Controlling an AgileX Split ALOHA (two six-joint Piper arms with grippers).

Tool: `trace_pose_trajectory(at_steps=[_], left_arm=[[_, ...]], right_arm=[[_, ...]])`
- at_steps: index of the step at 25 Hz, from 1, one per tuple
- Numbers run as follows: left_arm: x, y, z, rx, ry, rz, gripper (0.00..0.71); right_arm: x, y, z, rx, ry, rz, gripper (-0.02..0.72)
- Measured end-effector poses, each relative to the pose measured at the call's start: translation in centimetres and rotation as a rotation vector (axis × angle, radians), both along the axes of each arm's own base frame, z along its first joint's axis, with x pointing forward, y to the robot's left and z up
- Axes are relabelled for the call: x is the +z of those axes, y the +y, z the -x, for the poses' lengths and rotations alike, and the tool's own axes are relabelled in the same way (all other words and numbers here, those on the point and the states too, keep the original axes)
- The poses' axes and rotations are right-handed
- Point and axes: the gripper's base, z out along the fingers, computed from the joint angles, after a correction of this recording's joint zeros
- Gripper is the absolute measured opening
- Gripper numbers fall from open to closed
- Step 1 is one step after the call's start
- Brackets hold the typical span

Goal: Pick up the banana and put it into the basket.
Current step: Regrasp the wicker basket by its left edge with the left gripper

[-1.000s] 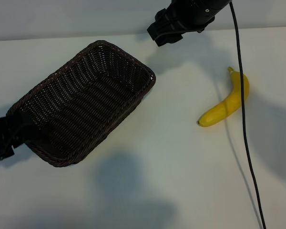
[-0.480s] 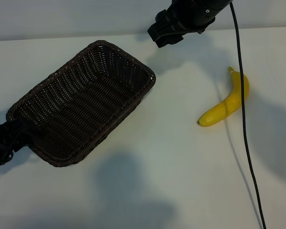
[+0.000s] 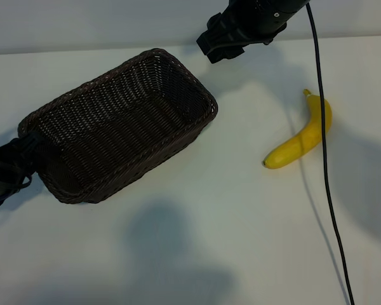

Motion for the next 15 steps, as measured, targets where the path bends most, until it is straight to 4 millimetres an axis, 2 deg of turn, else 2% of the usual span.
trace_pose_trajectory(at_steps=[8, 15], left_arm=[[0.8, -0.1, 0.3, -0.019, -0.021, -0.004, 0.597], [1.8, -0.3, -0.3, -0.057, 0.010, 0.004, 0.597]], right_arm=[[0.0, 0.0, 0.0, 0.000, 0.000, 0.000, 0.563], [0.0, 0.0, 0.0, 0.000, 0.000, 0.000, 0.563]])
